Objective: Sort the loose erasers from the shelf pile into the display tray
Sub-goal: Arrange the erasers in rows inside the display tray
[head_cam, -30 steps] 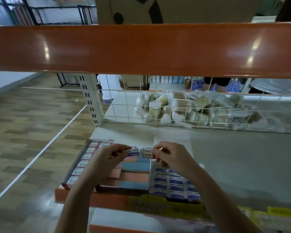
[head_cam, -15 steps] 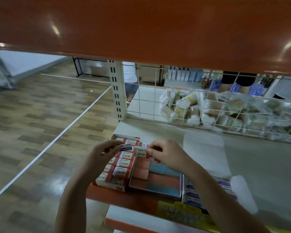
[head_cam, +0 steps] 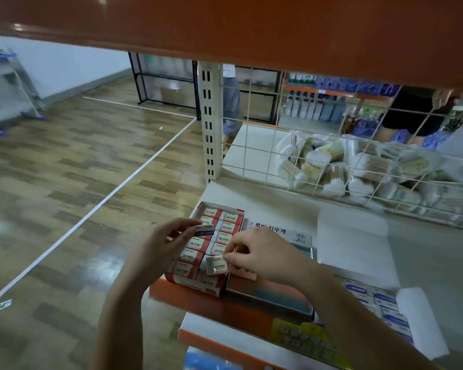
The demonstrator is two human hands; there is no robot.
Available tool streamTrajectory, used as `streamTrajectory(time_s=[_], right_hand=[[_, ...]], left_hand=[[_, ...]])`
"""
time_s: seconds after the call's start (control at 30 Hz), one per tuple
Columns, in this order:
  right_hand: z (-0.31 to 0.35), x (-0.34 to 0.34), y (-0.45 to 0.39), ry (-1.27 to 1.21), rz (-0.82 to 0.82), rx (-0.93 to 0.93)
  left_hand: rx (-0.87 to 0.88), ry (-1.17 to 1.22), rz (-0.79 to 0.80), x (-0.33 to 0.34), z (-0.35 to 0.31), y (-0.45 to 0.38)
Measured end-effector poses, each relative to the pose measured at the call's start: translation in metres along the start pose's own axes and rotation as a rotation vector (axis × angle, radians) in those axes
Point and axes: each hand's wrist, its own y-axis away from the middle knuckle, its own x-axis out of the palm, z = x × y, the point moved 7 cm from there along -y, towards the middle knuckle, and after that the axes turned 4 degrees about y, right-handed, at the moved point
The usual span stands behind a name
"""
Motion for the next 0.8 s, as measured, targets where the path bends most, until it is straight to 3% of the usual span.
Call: streamTrajectory(time_s=[0.3, 0.8], right_hand=[[0.018, 0.017, -0.002, 0.035, 0.02, -0.019], [0.02, 0.017, -0.008, 0.063, 0.07, 0.112]], left_hand=[[-0.046, 0.012, 0.011, 0.003, 0.007, 0.006], [-0.104, 0.119, 0.001, 0.011, 0.015, 0.012]])
